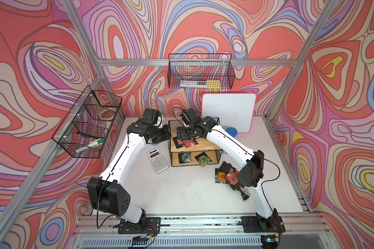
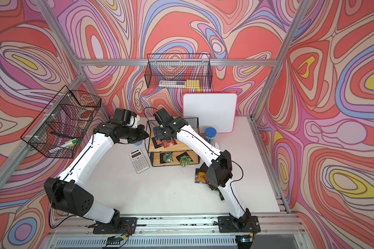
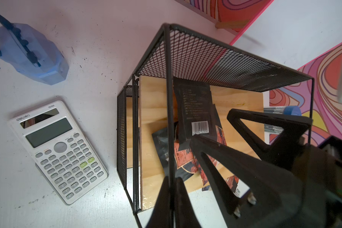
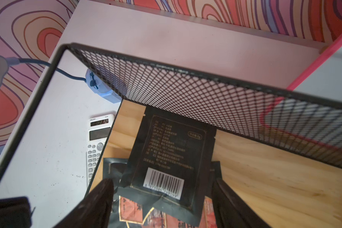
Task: Remove the tea bags from the shelf
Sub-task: Pick up the tea bag from the shelf.
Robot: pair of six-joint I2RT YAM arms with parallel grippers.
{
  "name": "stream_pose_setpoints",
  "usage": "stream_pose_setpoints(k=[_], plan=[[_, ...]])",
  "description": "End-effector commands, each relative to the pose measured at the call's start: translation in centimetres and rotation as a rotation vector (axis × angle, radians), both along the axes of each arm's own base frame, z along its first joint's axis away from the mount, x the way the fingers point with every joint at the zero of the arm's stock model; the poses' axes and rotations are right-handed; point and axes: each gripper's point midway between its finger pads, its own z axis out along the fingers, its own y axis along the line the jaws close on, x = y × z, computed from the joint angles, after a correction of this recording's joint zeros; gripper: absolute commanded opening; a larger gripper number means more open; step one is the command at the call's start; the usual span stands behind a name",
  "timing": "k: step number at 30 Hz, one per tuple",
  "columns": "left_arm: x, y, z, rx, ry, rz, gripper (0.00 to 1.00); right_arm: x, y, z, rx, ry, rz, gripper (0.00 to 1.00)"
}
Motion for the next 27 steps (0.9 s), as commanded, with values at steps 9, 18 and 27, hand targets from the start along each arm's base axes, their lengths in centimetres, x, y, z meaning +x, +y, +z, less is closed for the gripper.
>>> stream_pose_setpoints(k=[9, 18, 27], plan=[[0.7, 0.0, 0.3, -0.01, -0.009, 0.014, 0.0, 1.1, 1.2, -2.3, -0.034, 0.004, 0.015, 0.8], [0.7, 0.1, 0.4, -0.008, -0.012, 0.015, 0.0, 0.6, 0.6, -4.3, -0.05, 0.046, -0.019, 0.72], [0.6, 0.0, 0.3, -0.01, -0.009, 0.015, 0.0, 0.5, 0.3, -4.6, -0.047, 0.054, -0.042, 0.5]])
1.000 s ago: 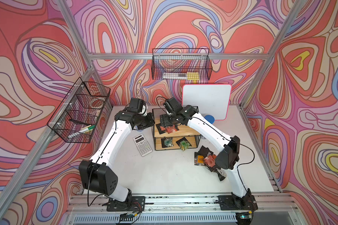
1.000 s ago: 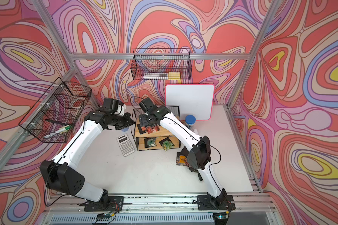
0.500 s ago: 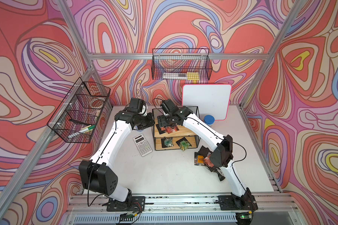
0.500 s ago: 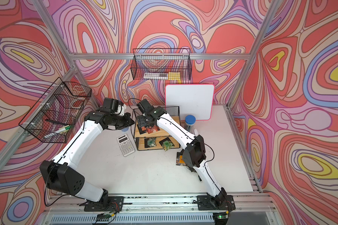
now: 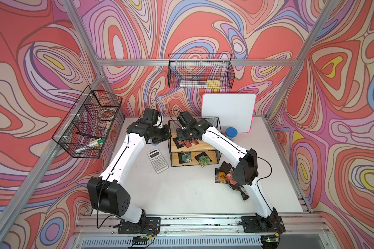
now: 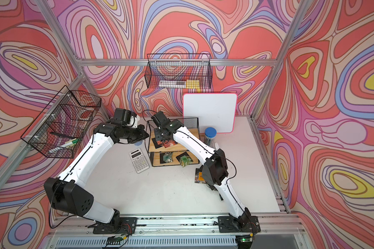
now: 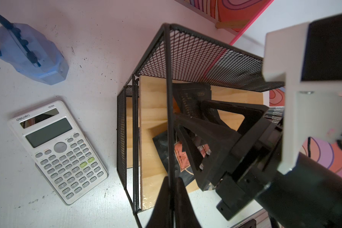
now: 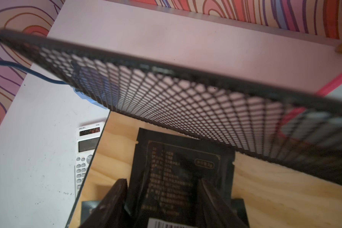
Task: Remove the tea bags from the shelf
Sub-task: Pick up the tea bag from the shelf.
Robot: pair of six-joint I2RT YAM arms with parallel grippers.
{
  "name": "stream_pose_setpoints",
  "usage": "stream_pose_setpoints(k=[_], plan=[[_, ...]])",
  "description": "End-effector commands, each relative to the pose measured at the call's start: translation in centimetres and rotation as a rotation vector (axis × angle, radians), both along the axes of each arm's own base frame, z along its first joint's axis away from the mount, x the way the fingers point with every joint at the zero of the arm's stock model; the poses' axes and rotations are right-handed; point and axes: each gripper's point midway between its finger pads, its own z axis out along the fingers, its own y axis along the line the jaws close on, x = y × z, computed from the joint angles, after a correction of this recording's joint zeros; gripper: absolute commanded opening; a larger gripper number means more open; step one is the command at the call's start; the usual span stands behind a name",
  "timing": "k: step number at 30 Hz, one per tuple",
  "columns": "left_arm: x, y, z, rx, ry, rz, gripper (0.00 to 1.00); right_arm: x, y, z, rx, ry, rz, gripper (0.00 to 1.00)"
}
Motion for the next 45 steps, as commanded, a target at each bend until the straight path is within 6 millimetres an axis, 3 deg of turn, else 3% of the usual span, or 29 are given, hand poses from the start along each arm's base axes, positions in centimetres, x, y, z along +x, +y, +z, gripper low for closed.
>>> stream_pose_setpoints(k=[1, 9, 18, 31, 38, 45], plan=[[0.6, 0.0, 0.3, -0.009, -0.01, 0.015, 0.0, -1.1, -0.6, -1.4, -0.034, 0.053, -0.012, 0.48], [0.6, 0.0, 0.3, -0.009, -0.012, 0.012, 0.0, -1.1, -0.7, -1.7, -0.018, 0.062, -0.037, 0.28], [0.5, 0.0, 0.5, -0.013, -0.013, 0.009, 0.0, -0.7, -0.3, -0.2, 0.027, 0.034, -0.044, 0.13], [0.5, 0.0, 0.5, -0.016, -0.014, 0.012, 0.0, -0.5, -0.4, 6.6, 0.137, -0.083, -0.057, 0.06], [0.6, -0.1, 0.6, -0.019, -0.015, 0.013, 0.0, -1.8, -0.7, 9.1, 0.21, -0.086, -0.047, 0.03], [0.6, -0.1, 0.5, -0.019, -0.014, 0.014, 0.0, -4.0, -2.8, 12.3, 0.295, -0.126, -0.068, 0.03]])
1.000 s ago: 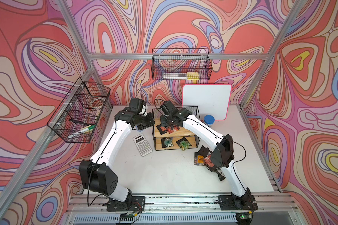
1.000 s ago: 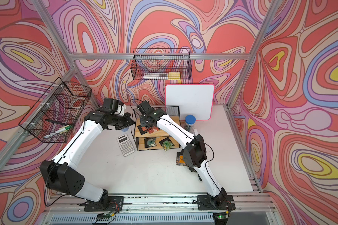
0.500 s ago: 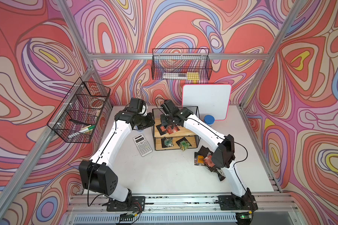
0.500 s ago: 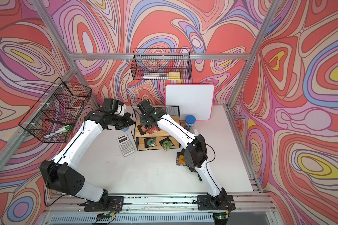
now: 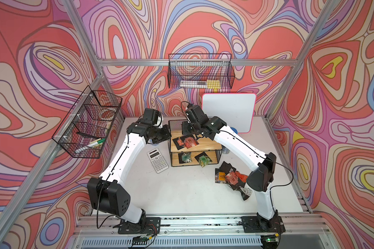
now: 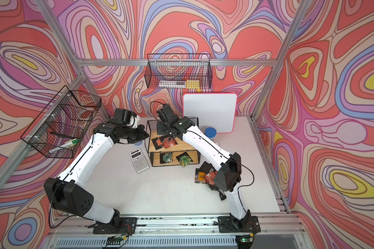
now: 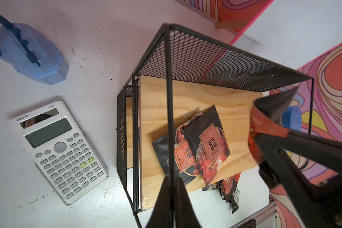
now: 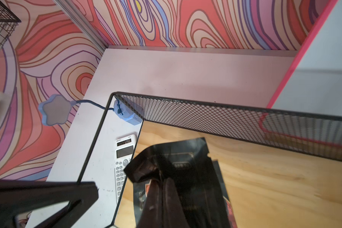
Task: Remove the tea bags from the shelf
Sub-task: Pick up the tea bag from the shelf, then place the tea bag at the center of the board.
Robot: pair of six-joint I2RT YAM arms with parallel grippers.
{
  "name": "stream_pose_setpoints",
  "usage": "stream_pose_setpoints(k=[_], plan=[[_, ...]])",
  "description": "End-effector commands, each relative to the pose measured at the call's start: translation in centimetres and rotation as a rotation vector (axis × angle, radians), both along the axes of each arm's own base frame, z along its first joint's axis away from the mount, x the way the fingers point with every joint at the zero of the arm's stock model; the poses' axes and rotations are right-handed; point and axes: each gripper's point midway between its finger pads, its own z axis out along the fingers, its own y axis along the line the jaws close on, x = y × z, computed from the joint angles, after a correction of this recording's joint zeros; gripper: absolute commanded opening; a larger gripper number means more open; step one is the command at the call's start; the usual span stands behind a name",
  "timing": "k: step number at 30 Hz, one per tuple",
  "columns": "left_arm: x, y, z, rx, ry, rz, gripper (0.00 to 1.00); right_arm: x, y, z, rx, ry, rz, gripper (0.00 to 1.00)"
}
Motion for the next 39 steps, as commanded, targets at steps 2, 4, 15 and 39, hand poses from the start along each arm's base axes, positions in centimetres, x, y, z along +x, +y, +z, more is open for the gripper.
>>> stream_pose_setpoints(k=[2, 4, 15, 39], plan=[[0.6, -0.1, 0.6, -0.018, -0.015, 0.014, 0.0, -1.9, -1.3, 3.9, 0.112, -0.062, -0.013, 0.03], [0.6, -0.1, 0.5, -0.017, -0.016, 0.014, 0.0, -2.5, -2.2, 4.2, 0.128, -0.063, -0.028, 0.02], [0.7, 0.0, 0.6, -0.012, -0.014, 0.018, 0.0, -8.7, -8.8, 1.9, 0.177, -0.021, -0.12, 0.0], [0.3, 0.2, 0.6, -0.005, -0.015, 0.018, 0.0, -17.9, -24.4, -19.3, 0.066, 0.522, -0.752, 0.04]])
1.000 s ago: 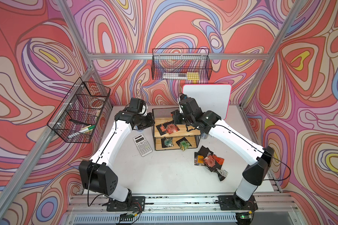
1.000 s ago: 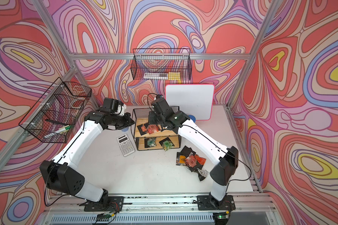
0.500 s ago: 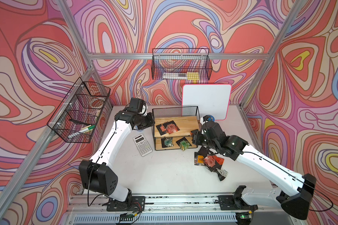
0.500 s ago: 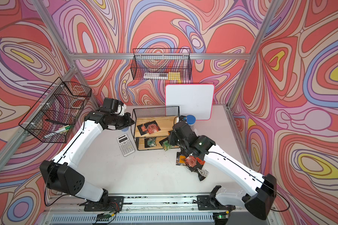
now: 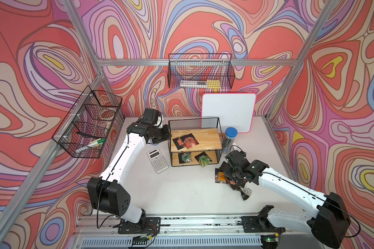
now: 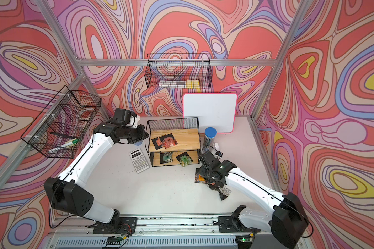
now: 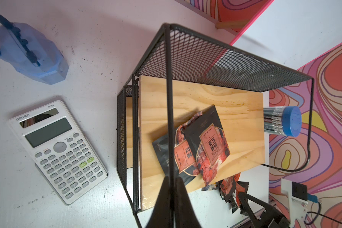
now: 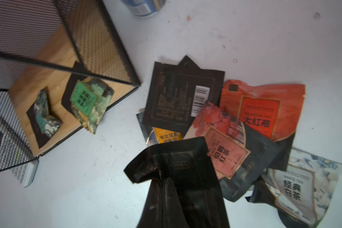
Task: Remove the tea bags from the shelf
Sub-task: Place the tea bag at the center of the board.
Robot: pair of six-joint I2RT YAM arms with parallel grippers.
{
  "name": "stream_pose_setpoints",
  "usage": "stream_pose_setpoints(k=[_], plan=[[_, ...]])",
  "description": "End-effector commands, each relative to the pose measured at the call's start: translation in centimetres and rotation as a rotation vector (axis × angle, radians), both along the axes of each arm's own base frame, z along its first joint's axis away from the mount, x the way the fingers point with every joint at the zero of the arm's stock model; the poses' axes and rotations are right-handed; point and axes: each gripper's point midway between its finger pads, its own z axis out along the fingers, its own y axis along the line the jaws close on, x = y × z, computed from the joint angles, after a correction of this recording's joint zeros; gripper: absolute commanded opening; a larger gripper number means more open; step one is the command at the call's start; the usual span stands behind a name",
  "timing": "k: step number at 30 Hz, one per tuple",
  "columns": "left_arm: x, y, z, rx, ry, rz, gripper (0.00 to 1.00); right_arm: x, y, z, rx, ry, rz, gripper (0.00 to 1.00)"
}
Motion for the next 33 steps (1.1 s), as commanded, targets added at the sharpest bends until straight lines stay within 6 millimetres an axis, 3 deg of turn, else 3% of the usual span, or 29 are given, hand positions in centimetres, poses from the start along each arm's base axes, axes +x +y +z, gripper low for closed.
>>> stream_pose_setpoints(k=[1, 14, 22, 27, 33], plan=[[0.3, 0.2, 0.5, -0.006, -0.014, 0.014, 0.0, -0.3, -1.6, -1.3, -0.001, 0.044, -0.116, 0.04], [0.4, 0.0, 0.5, -0.014, -0.014, 0.013, 0.0, 0.2, -2.5, -4.2, -0.032, 0.106, -0.16, 0.17], [0.5, 0.0, 0.5, -0.015, -0.013, 0.014, 0.0, 0.2, -2.5, -4.7, -0.043, 0.122, -0.156, 0.27], [0.5, 0.0, 0.6, -0.015, -0.014, 0.014, 0.0, 0.5, -2.6, -3.8, -0.053, 0.106, -0.153, 0.34], [0.6, -0.1, 0.5, -0.015, -0.014, 0.014, 0.0, 1.7, -3.7, 0.0, -0.104, 0.018, -0.158, 0.49]])
